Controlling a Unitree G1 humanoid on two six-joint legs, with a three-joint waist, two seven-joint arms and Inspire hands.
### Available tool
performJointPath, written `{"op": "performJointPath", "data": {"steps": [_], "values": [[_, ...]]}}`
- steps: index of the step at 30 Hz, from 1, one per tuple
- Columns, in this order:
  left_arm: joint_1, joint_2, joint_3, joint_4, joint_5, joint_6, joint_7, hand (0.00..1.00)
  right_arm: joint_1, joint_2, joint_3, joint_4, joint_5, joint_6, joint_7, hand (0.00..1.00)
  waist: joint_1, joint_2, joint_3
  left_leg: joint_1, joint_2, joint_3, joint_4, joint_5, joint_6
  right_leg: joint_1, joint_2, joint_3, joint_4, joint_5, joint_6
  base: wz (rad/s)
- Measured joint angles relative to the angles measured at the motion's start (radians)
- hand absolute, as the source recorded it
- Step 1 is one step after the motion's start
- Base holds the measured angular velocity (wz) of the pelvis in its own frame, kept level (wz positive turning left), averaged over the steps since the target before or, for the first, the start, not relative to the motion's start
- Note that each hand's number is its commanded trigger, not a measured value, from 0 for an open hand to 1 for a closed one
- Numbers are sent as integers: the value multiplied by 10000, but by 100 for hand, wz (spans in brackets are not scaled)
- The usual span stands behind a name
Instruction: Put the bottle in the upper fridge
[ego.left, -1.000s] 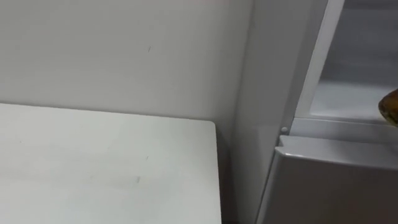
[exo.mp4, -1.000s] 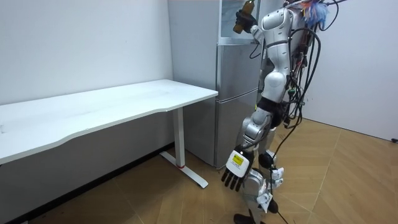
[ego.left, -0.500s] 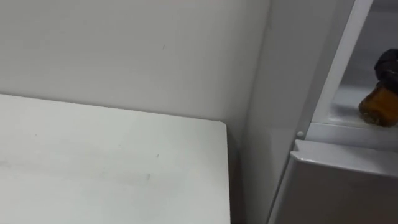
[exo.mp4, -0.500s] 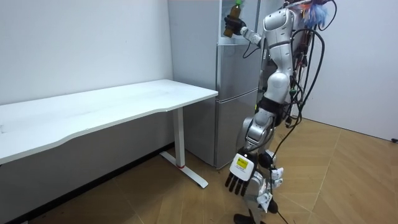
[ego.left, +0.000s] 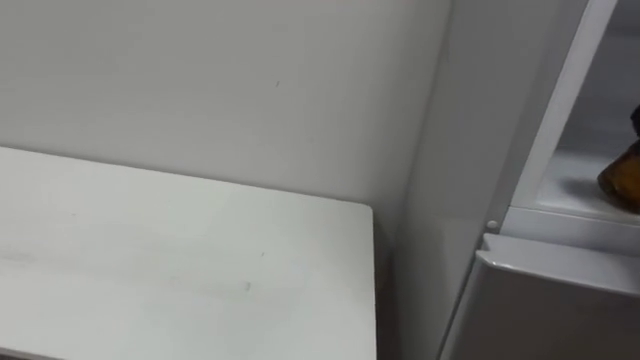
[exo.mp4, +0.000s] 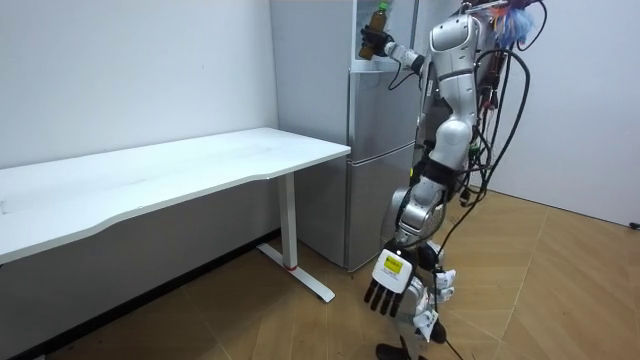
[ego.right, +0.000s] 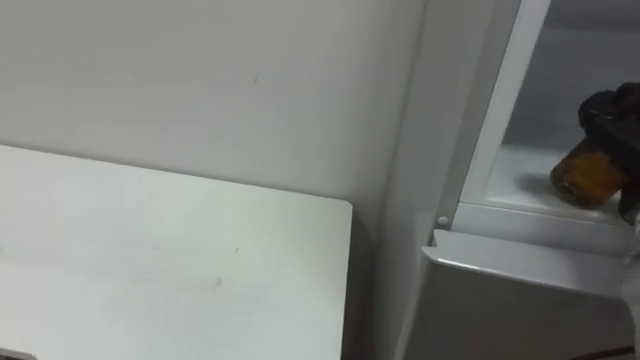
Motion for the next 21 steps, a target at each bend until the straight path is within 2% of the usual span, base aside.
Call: {"op": "performJointPath", "data": {"steps": [2,4,5,8,9,10,12,13,14,20,21], "values": [[156,104,-5,-162,-207,33,0,0,-32,-323,386,334,-198,9,327,100,85,-28,-6,10,3,-16,14,0,-1,33,-10,-101,-1,0,0,2],[180,204,-6,-121,-216,37,1,0,-58,-484,513,694,-303,-14,646,100,179,-43,58,126,4,-22,11,-1,-1,181,-16,-163,-12,0,0,9],[191,277,-2,-99,-213,38,4,0,-62,-557,519,950,-419,-10,831,100,199,-77,50,135,-2,-110,21,-2,-2,241,-26,-292,-16,0,0,15],[207,313,-6,-99,-204,192,9,0,-264,-582,517,1536,-740,-55,1116,100,222,-80,65,112,2,-158,174,-47,14,351,-34,-384,-59,0,1,12],[230,320,-5,-96,-209,213,22,0,-268,-581,517,1644,-853,-88,1199,97,247,-81,64,110,-3,-186,194,-49,14,398,-38,-443,-100,0,1,10],[248,320,-6,-95,-208,226,22,0,-268,-581,517,1666,-865,-97,1228,91,249,-80,64,101,-5,-202,205,-49,14,416,-40,-494,-128,1,0,9],[347,318,-7,-94,-209,350,20,0,-268,-581,512,1836,-964,-163,1414,55,248,-56,56,100,4,-229,290,-74,5,505,-30,-564,-168,1,0,10],[360,318,-4,-93,-208,403,20,0,-268,-581,511,1888,-1012,-192,1452,5,255,-53,54,104,9,-234,299,-75,3,519,-26,-569,-167,1,0,7],[381,316,-3,-92,-202,468,10,0,-274,-582,491,1987,-1140,-265,1558,0,295,-53,54,101,17,-235,307,-74,1,520,-22,-585,-170,1,0,0],[563,278,-3,-124,-220,465,7,0,-274,-637,521,2298,-1602,-373,1685,0,538,5,21,87,2,-324,331,-75,1,501,-31,-575,-162,17,-27,0],[593,278,-4,-124,-220,466,-2,0,-266,-636,684,2539,-1640,-260,1740,0,540,18,15,86,-2,-326,332,-74,3,494,-34,-576,-161,19,-30,0]]}}
